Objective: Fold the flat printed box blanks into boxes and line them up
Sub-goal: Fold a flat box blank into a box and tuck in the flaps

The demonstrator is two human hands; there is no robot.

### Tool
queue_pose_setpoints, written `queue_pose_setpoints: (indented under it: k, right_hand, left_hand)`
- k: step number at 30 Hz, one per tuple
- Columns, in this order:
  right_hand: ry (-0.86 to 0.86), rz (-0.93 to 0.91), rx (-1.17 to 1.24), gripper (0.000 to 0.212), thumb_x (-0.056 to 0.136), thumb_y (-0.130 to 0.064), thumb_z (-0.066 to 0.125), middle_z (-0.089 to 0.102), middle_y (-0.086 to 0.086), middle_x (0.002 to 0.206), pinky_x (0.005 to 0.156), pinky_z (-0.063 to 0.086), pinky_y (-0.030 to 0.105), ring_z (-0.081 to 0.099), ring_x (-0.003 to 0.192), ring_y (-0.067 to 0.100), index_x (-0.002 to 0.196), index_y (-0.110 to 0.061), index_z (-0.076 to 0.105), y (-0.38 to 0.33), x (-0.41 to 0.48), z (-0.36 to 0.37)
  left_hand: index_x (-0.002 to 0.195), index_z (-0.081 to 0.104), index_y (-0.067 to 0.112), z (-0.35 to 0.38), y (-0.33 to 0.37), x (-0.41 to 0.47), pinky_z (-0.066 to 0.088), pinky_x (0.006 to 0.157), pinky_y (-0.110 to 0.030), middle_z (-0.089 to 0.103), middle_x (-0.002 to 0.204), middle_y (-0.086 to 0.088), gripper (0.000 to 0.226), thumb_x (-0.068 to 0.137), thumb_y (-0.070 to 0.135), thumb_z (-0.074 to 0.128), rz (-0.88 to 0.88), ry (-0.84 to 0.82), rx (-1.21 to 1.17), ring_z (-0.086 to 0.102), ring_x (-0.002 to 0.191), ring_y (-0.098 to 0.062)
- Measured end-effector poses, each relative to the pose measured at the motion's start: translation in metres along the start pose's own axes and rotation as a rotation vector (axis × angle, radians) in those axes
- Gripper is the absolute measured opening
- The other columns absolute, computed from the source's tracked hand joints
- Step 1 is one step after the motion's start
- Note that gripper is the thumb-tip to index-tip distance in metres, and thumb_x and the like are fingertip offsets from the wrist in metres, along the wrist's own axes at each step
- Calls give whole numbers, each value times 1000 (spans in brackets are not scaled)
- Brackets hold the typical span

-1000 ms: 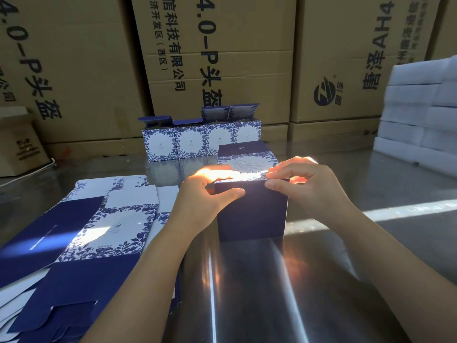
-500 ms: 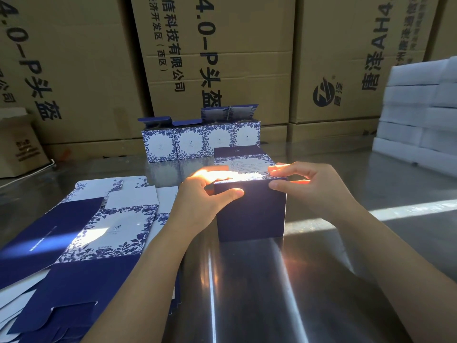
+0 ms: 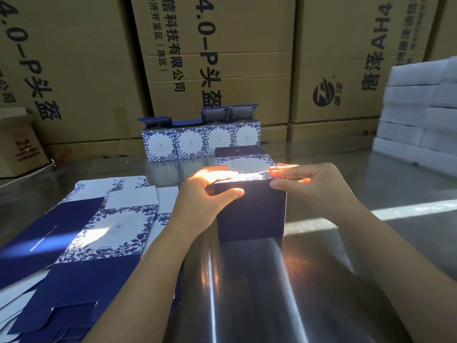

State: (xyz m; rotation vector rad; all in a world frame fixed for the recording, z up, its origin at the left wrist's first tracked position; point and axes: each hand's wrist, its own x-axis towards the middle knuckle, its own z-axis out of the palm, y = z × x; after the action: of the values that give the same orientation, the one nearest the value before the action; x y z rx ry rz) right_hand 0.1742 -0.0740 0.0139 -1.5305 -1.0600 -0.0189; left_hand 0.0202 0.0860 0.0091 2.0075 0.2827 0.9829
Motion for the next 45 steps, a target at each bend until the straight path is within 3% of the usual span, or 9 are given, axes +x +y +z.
queue_pose_setpoints:
  k: [12,17,20,25,34,37,40,42,45]
  right_hand:
    - [-42,14,-22,12,69,-35,78,73,-22,89,78,43,8,63,94,-10,80,-39,77,-3,0,-3]
    - [4,-34,-52,12,73,-26,79,71,-26,89,68,41,1,62,90,-11,80,-35,77,-5,-3,1]
    - [10,-129,-137,19,75,-21,78,69,-28,91,77,42,4,60,93,-10,81,-38,74,-7,-5,4]
    - [-8,-196,-202,18,72,-28,79,69,-24,98,92,39,8,56,105,-7,85,-40,74,-8,-6,7]
    - [-124,-210,-132,23,65,-47,73,63,-34,108,87,36,1,52,109,-13,88,-47,73,-15,-10,10]
    - [-171,-141,-61,27,63,-48,72,66,-31,105,86,37,1,55,108,-12,90,-49,72,-14,-10,12]
    - [-171,-99,4,23,64,-43,72,69,-28,97,81,37,-1,55,104,-15,87,-45,74,-13,-9,13]
    - [-188,-103,13,21,67,-42,72,70,-26,96,82,36,-1,54,106,-15,88,-43,75,-13,-9,12]
    - [-231,-112,67,20,69,-37,72,72,-21,96,82,38,0,58,103,-11,88,-41,75,-15,-9,10]
  left_hand:
    - [82,67,47,1,-1,0,52,93,-39,67,106,18,25,72,29,80,16,9,10,63,101,-5]
    - [78,68,52,1,-1,0,52,91,-40,68,106,16,26,70,31,81,7,15,-4,64,101,-8]
    - [80,67,57,1,0,0,54,89,-40,69,104,15,30,68,33,81,-16,-5,-18,65,99,-9]
    - [81,70,31,1,0,1,55,84,-43,68,105,19,21,66,32,84,-69,-14,-34,66,94,-10]
    - [81,73,43,4,6,0,54,88,-40,66,106,23,24,60,35,80,-26,-95,-101,66,94,-6]
    - [84,73,34,4,5,0,53,89,-42,65,111,18,23,63,31,81,-22,-101,-105,65,97,-8]
    - [86,66,38,9,3,-4,40,98,-20,60,111,21,25,63,42,74,63,-26,59,49,113,3]
    - [87,62,42,14,5,-7,26,89,0,53,113,24,26,64,45,73,113,1,150,34,116,13]
    - [90,65,48,16,7,-9,25,92,1,55,115,25,28,70,36,80,143,-42,112,34,122,7]
